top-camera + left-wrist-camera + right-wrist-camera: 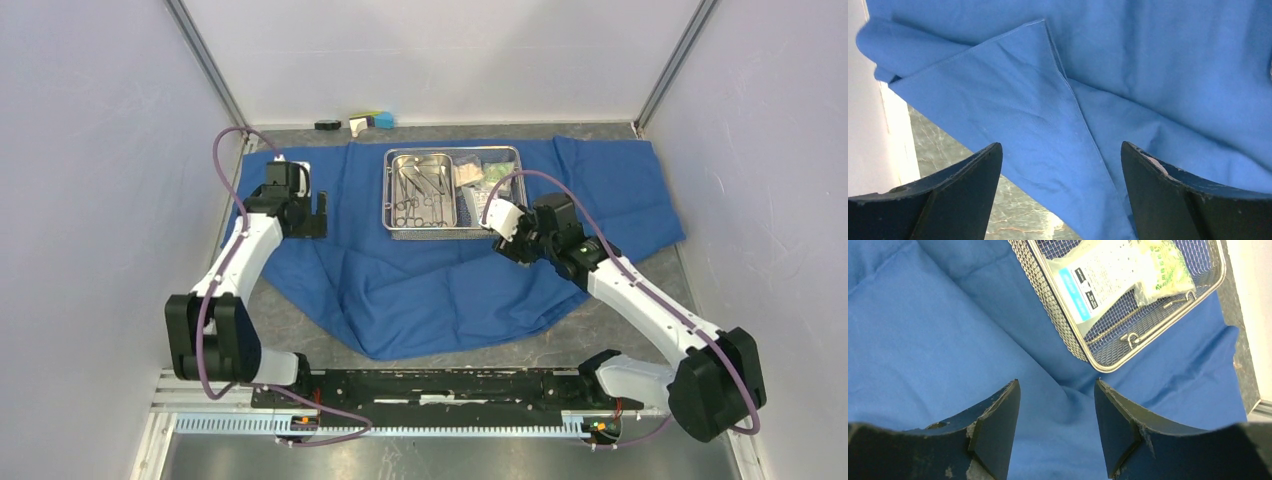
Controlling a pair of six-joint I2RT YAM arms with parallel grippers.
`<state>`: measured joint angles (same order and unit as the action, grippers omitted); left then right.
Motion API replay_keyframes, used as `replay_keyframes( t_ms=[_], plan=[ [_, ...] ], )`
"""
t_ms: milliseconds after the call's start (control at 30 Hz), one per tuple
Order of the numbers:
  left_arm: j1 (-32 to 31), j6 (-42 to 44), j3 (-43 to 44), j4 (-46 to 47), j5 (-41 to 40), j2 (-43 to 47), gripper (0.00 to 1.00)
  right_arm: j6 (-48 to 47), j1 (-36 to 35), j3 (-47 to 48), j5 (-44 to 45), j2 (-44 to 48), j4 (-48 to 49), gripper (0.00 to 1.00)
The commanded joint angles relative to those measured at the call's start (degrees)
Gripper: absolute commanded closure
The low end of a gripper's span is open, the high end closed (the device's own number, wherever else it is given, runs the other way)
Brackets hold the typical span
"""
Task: Open and lay out the surgical kit
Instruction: Open the surgical kit at the center of the board.
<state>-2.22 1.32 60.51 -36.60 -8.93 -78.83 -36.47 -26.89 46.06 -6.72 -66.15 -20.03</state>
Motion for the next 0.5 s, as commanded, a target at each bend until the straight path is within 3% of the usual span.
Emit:
replay_keyframes(
  t_ms=[0, 167, 467],
  plan=[
    [0.19, -14.39, 2.97, 0.45, -6.63, -4.78, 0.06, 2.18, -0.17, 1.7, -2.66, -1.4, 5.61, 0.37],
    [0.2, -21.92, 3.82, 0.0, -9.86, -9.9, 0.06, 1.65, -0.17, -1.23, -2.52, -1.18, 7.64, 0.37],
    [0.47, -26.84, 9.13, 0.39, -13.74, -19.73, 0.06, -0.49, -0.18, -3.78, -2.59, -1.44, 7.67, 0.37]
  ],
)
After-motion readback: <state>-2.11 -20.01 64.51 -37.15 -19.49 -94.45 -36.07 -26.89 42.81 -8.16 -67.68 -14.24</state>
